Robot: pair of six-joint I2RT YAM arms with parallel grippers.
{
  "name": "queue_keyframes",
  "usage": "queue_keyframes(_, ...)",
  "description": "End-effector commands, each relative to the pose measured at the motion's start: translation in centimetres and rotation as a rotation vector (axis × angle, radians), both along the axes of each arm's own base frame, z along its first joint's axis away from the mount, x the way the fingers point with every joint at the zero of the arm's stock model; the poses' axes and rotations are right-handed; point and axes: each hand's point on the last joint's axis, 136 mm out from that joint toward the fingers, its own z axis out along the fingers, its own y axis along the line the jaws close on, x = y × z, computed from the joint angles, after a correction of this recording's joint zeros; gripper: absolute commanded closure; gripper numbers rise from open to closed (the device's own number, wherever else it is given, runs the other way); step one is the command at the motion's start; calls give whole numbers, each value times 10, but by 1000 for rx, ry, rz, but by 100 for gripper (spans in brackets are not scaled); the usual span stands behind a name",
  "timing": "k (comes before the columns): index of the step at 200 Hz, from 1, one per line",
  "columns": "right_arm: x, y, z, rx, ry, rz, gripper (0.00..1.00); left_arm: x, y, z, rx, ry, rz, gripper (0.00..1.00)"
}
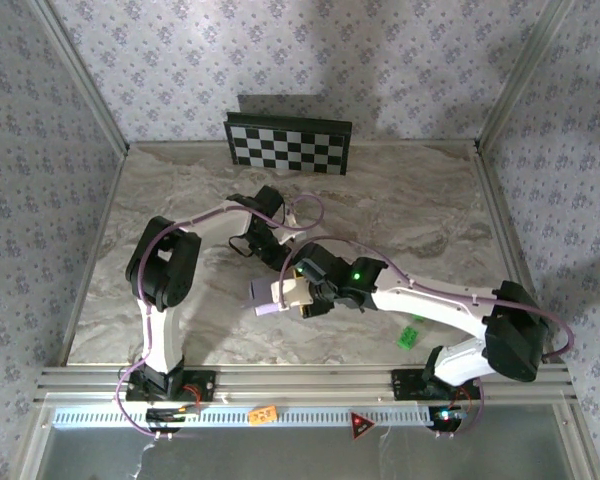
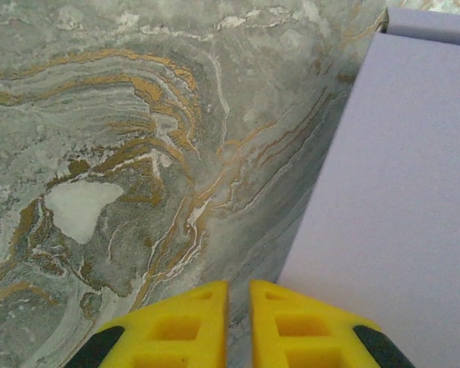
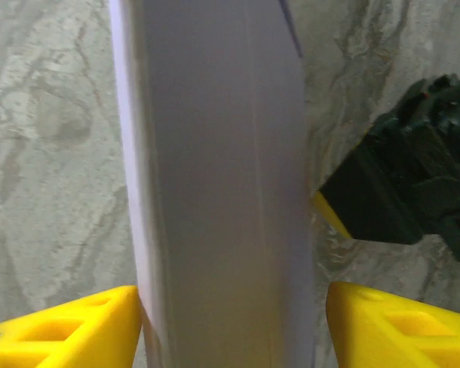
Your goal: Fold the paper box
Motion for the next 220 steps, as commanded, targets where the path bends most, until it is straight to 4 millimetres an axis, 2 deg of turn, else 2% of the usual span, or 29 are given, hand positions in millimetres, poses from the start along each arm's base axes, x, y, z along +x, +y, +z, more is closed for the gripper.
queue_keyframes(1, 13, 5, 14, 14, -50, 38, 35, -6, 1, -2, 13, 36, -21, 84)
queue_keyframes(39, 23, 2, 17, 20, -56, 63, 36, -7, 2, -7, 26, 51, -25, 84)
queue_keyframes(82, 23, 1, 22, 24, -34, 91, 54, -2, 0, 3, 10, 22, -19, 83)
queue_keyframes(111, 17, -4, 28, 7, 12, 95, 60, 7, -1, 31, -46, -28, 16, 80)
queue_keyframes(130, 13, -10, 33, -12, 70, 64, 63, 16, 1, 60, -118, -56, 73, 76)
queue_keyframes(136, 10, -15, 29, -29, 98, 49, 63, 21, 4, 69, -136, -70, 98, 75)
queue_keyframes(140, 13, -12, 39, -14, 93, 41, 63, 22, 5, 75, -145, -78, 113, 74)
queue_keyframes(172, 16, -23, 41, -60, 161, -47, 63, 36, 29, 109, -158, -155, 237, 67)
queue_keyframes(220, 30, -25, 28, -61, 249, -188, 63, 34, 64, 136, -190, -200, 420, 58)
